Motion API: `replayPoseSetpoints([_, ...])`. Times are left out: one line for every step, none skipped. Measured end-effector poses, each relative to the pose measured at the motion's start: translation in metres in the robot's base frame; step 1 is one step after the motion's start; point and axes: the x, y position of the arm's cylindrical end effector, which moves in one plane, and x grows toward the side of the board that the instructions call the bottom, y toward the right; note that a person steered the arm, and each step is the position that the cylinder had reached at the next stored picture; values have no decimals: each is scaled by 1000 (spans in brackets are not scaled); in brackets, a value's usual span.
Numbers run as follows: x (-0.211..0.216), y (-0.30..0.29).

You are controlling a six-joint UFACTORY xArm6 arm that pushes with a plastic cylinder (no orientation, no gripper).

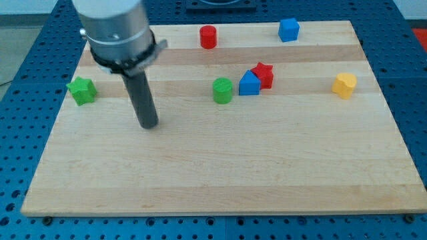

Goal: Move the green circle a bit down

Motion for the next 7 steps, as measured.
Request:
replayPoseSetpoints([-21,-2])
replayPoseSetpoints([-22,-2])
replayPoseSetpoints([-27,-2])
replayPoseSetpoints([-49,0])
replayPoseSetpoints([-76,5])
replayPoseSetpoints([-94,32])
replayPoseSetpoints([-94,105])
